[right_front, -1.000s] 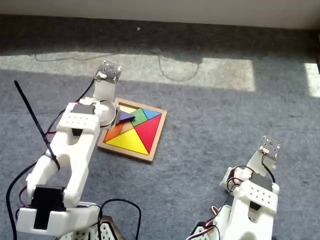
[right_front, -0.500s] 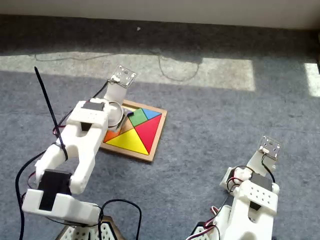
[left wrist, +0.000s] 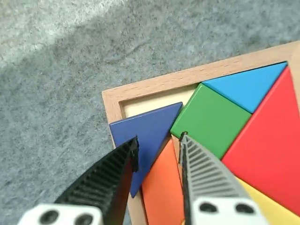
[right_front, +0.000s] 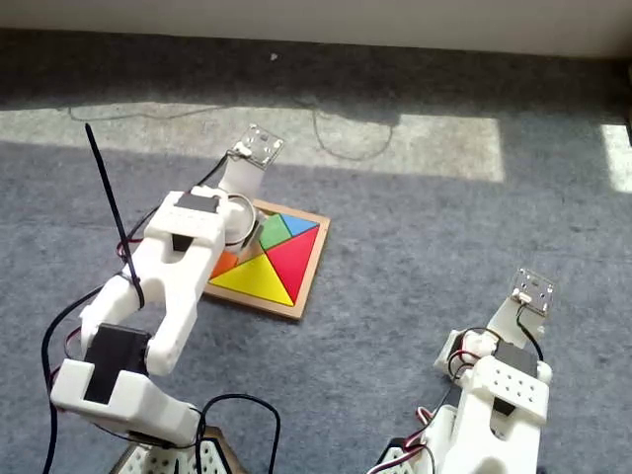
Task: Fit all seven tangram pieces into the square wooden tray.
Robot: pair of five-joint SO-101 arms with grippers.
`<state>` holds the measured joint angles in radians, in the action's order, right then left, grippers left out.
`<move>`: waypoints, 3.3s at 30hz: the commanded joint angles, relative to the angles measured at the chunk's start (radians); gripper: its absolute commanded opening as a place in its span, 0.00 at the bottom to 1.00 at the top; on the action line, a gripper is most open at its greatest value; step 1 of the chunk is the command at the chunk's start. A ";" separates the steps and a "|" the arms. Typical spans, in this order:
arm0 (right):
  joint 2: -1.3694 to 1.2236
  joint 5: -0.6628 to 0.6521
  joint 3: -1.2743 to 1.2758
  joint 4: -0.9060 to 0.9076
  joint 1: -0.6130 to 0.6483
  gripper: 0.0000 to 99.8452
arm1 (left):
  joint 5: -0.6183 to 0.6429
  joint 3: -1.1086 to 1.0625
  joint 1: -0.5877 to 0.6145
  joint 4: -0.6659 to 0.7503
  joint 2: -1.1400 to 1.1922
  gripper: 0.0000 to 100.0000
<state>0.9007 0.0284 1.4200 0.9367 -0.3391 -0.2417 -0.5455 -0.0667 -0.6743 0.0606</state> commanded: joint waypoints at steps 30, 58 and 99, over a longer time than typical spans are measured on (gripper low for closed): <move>0.007 -0.009 0.004 -0.007 -0.019 0.00 | 0.126 0.019 0.162 0.032 -0.056 0.16; 0.007 -0.009 0.004 -0.007 -0.019 0.00 | 0.123 0.120 0.102 -0.060 0.022 0.16; 0.007 -0.009 0.004 -0.007 -0.019 0.00 | -0.035 -0.292 0.041 0.181 -0.295 0.16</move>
<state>0.9007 0.0284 1.4200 0.9367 -0.3391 -0.2708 -0.7725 -0.0376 -0.5915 -0.1220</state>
